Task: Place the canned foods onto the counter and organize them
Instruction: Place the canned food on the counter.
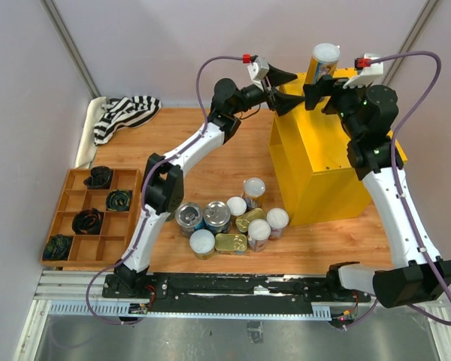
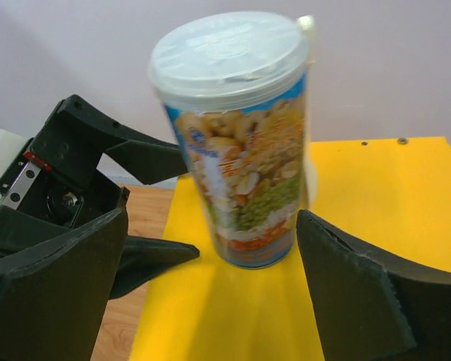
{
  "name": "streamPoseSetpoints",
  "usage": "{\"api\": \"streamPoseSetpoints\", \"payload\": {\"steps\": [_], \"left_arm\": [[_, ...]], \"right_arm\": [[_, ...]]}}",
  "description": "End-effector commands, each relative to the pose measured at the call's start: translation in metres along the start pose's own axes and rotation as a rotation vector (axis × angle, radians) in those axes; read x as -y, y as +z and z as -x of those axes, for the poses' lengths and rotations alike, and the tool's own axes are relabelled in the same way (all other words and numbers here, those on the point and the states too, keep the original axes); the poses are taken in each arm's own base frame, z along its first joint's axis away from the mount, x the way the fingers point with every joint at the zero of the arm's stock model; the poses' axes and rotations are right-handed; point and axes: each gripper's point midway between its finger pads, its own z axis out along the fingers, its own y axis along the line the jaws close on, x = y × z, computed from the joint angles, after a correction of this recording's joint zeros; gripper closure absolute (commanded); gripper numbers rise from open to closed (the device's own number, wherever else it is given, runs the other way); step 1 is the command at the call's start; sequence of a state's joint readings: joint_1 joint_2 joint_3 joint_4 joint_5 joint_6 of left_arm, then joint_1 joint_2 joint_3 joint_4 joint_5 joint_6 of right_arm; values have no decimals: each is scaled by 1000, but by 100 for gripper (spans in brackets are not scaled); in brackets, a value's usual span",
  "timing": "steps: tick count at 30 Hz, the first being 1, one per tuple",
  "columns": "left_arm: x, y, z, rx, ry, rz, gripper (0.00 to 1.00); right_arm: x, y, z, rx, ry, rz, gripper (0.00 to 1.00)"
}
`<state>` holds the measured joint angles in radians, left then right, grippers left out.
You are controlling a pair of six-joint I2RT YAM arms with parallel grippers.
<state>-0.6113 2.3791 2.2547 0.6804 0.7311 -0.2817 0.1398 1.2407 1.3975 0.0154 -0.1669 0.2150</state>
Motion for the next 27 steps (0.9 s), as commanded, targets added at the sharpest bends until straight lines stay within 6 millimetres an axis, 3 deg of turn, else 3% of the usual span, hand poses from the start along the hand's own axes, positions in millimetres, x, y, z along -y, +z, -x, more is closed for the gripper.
{"api": "streamPoseSetpoints", "payload": {"steps": [1,4,11,14,18,27], "left_arm": [[-2,-14,54,88,71,105,9],[-5,-36,71,111,74,171,1],[-9,-101,109,171,53,226,0],[-14,-115,110,147,59,243,0],[-20,-124,106,115,67,269,0],[-22,-130,105,94,68,274,0]], "right_arm": [[-3,-5,14,36,9,-153,6],[5,-6,7,20,70,-306,9],[1,11,1,-23,69,-495,2],[-5,21,-2,-44,35,-532,1],[3,25,-6,-72,-8,-628,3],[15,23,-6,-72,-64,-651,38]]}}
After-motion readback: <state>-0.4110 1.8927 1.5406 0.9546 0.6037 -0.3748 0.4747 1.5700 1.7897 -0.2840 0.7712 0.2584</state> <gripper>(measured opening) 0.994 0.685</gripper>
